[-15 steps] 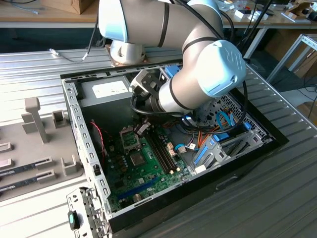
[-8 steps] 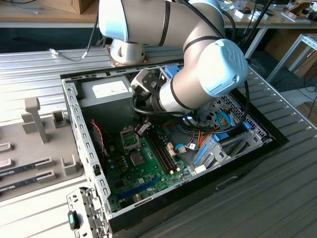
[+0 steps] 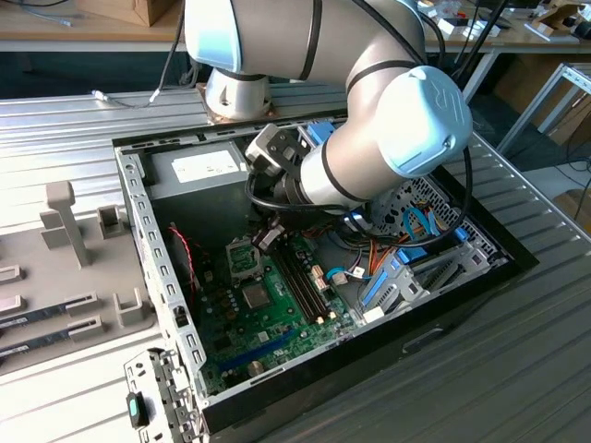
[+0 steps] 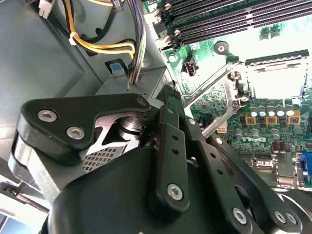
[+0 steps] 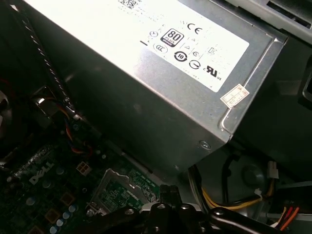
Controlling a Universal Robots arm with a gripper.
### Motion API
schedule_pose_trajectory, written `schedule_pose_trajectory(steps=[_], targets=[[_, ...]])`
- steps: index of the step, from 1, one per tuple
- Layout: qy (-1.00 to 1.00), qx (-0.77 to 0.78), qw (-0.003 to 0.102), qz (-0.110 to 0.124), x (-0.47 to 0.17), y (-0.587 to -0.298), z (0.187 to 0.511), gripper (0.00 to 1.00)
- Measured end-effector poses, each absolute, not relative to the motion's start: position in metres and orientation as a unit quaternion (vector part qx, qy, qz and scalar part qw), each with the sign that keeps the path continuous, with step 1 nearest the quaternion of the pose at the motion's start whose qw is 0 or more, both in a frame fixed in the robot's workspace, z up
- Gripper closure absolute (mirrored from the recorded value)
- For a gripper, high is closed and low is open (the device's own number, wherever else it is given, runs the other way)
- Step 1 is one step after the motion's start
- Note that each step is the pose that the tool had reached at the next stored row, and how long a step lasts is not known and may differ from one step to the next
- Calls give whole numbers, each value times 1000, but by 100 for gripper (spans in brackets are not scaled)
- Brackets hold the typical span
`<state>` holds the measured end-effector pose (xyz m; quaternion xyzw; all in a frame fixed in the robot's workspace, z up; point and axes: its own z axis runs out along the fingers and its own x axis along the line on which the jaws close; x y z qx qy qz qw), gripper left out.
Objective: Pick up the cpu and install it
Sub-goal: 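Close the cpu cover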
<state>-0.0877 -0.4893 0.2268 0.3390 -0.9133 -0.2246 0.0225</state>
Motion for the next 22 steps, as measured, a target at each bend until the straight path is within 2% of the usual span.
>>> schedule_pose_trajectory(steps=[22], targets=[[-912, 339, 20, -230, -88, -493, 236, 89]])
